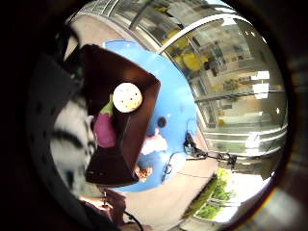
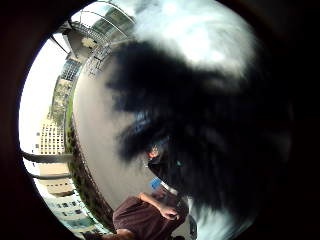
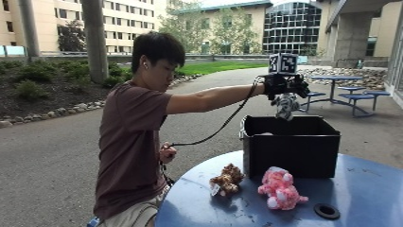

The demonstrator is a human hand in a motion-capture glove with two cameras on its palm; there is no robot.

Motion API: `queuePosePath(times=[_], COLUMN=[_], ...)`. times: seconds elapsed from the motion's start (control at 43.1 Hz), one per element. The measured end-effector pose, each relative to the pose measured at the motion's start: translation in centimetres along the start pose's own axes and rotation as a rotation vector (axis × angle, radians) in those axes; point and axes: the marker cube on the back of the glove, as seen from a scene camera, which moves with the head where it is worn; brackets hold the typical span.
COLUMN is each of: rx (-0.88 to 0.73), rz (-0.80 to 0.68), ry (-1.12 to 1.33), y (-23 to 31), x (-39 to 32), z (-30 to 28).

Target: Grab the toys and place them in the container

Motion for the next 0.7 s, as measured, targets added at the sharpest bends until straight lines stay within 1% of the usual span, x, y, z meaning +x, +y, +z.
queuePosePath(times=[0.093,0.232,0.418,0.534,0.697], rx=[-0.045,-0.055,-0.104,-0.106,-0.117], rz=[-0.002,-0.001,0.079,0.133,0.163], ry=[-0.003,-0.045,0.014,0.012,-0.019], y=[-0.6,1.5,6.6,9.7,13.5], x=[-1.0,3.1,11.7,16.0,20.9], z=[0.1,0.1,-0.3,-0.3,1.7])
